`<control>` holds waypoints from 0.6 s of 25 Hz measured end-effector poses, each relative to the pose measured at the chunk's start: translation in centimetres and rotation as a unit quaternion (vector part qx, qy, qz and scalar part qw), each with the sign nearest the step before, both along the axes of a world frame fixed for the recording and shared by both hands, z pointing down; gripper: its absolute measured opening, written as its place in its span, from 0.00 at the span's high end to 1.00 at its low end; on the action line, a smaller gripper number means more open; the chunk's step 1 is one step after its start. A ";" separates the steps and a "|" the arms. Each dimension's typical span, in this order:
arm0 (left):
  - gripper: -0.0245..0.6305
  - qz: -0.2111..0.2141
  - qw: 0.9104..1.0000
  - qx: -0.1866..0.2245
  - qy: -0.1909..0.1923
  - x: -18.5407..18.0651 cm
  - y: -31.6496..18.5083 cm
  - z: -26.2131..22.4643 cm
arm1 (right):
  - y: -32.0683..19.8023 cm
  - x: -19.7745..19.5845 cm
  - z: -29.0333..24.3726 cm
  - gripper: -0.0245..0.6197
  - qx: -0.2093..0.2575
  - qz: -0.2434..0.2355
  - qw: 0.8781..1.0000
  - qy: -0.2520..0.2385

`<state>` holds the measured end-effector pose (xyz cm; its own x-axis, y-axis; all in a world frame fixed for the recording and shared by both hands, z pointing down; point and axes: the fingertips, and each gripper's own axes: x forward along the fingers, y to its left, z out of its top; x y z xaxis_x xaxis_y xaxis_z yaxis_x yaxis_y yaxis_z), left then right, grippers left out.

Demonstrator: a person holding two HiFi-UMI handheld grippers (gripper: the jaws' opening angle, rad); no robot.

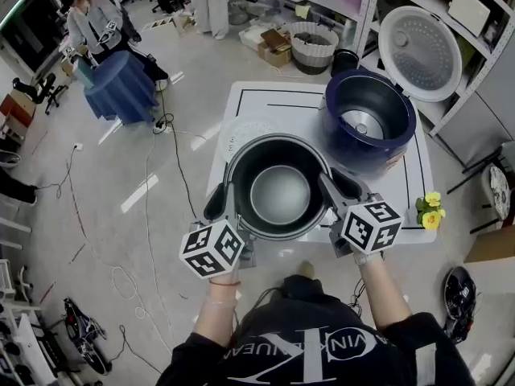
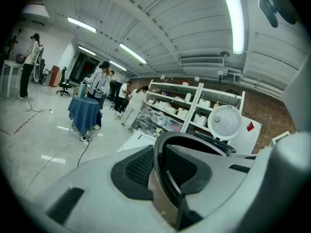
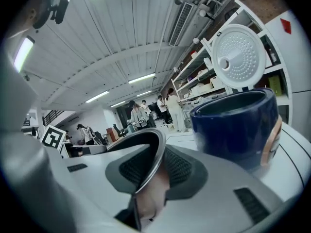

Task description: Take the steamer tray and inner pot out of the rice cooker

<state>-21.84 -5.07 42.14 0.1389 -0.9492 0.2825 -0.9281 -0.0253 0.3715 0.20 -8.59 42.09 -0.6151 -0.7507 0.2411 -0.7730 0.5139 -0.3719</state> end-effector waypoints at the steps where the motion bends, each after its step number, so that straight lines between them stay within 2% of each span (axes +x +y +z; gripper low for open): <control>1: 0.85 0.003 1.000 -0.007 0.001 0.2 0.2 0.6 | 0.2 0.3 0.6 0.82 -0.006 0.003 1.000 0.001; 9: 0.85 0.023 0.998 -0.051 0.013 1.9 0.7 4.7 | 0.8 2.0 4.2 0.84 -0.039 0.028 0.999 0.007; 15: 0.85 0.029 0.998 -0.059 0.014 2.6 -0.4 5.6 | -0.2 2.8 5.3 0.84 -0.049 0.042 0.998 0.001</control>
<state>-19.28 -5.51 47.77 0.2019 -0.9000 0.3864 -0.9155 -0.0333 0.4009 3.00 -8.81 47.37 -0.5508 -0.7721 0.3170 -0.8125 0.4091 -0.4153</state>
